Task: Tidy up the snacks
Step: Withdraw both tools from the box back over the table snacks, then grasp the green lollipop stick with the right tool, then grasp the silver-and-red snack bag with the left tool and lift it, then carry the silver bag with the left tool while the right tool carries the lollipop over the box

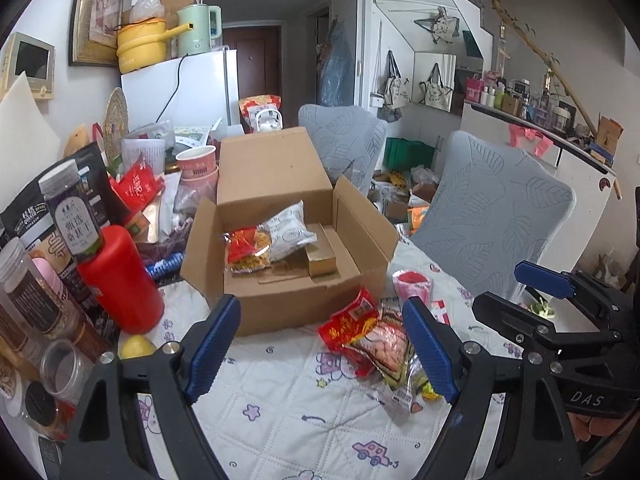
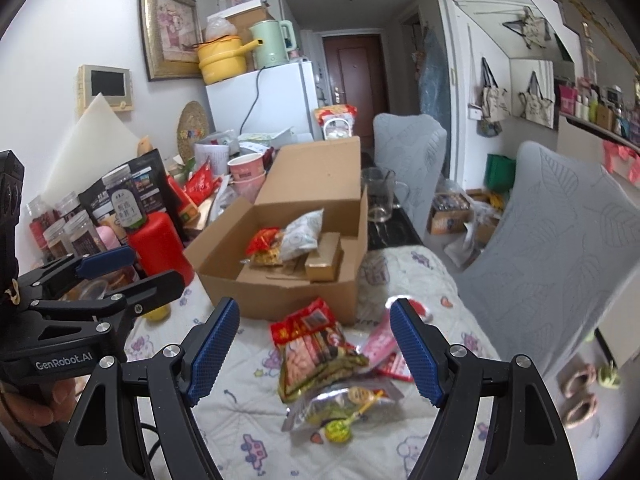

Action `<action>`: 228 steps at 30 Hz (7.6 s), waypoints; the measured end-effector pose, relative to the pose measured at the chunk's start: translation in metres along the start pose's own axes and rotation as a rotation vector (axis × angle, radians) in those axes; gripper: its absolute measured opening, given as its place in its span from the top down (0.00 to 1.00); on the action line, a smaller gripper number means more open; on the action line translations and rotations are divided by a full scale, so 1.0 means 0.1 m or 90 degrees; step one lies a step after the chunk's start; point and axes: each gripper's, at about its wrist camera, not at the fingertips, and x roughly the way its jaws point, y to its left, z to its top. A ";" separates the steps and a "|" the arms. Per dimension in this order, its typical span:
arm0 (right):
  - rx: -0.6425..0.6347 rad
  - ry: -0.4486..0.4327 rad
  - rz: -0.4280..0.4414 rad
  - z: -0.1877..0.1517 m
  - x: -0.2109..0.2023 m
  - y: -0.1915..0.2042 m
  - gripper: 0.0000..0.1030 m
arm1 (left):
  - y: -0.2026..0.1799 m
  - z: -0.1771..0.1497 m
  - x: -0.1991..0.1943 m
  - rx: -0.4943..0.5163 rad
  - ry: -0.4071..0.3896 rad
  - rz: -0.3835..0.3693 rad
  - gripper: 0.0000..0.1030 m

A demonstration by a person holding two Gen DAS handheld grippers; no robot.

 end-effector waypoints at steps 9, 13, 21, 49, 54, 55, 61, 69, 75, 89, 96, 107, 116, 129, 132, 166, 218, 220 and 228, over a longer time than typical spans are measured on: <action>0.033 0.035 0.000 -0.48 0.09 -0.11 0.24 | -0.11 -0.37 0.19 -0.002 0.055 -0.021 0.19; 0.070 0.065 0.015 -0.71 0.19 -0.21 0.24 | -0.12 -0.52 0.30 -0.015 0.082 -0.041 0.19; 0.098 0.117 0.003 -1.02 0.38 -0.29 0.24 | -0.13 -0.83 0.48 -0.030 0.130 -0.044 0.19; 0.114 0.178 0.110 -1.09 0.80 -0.52 0.76 | -0.13 -0.91 0.97 -0.087 0.192 -0.103 0.19; 0.126 0.171 0.099 -1.04 0.72 -0.67 0.76 | -0.31 -0.88 1.16 -0.064 0.211 -0.144 0.19; 0.129 0.169 0.096 -1.03 0.70 -0.70 0.76 | -0.35 -0.87 1.21 -0.061 0.216 -0.153 0.19; 0.147 0.167 0.074 -1.03 0.66 -0.91 0.76 | -0.57 -0.80 1.40 -0.011 0.225 -0.187 0.19; 0.172 0.179 0.076 -1.11 0.65 -1.05 0.76 | -0.74 -0.79 1.55 0.061 0.219 -0.183 0.19; 0.180 0.180 0.078 -1.12 0.64 -1.05 0.76 | -0.79 -0.88 1.51 0.067 0.228 -0.182 0.42; 0.173 0.172 0.095 -1.18 0.53 -0.96 0.76 | -0.61 -1.08 0.98 0.053 0.242 -0.146 0.61; 0.164 0.179 0.113 -1.23 0.53 -0.86 0.76 | -0.54 -1.14 0.92 0.045 0.221 -0.151 0.61; 0.187 0.190 0.109 -1.29 0.53 -0.96 0.76 | -0.71 -1.16 1.29 0.118 0.268 -0.125 0.37; 0.187 0.203 0.109 -1.28 0.61 -1.00 0.76 | -0.83 -1.07 1.40 0.115 0.256 -0.153 0.37; 0.185 0.214 0.117 -1.29 0.69 -1.02 0.76 | -0.91 -1.08 1.24 0.091 0.218 -0.157 0.65; 0.185 0.211 0.119 -1.28 0.69 -1.01 0.76 | -0.89 -1.08 1.20 0.071 0.226 -0.150 0.67; 0.065 0.204 0.261 -1.15 0.58 -0.05 0.76 | 0.01 -1.10 0.34 -0.107 0.150 -0.079 0.71; -0.074 0.024 0.254 0.80 1.25 0.30 0.76 | 0.74 0.70 0.82 -0.077 -0.060 -0.053 0.71; -0.076 0.022 0.250 0.87 1.34 0.29 0.76 | 0.75 0.76 0.91 -0.073 -0.060 -0.050 0.71; -0.083 0.025 0.221 1.08 1.73 0.23 0.76 | 0.88 0.92 1.31 -0.067 -0.048 -0.026 0.71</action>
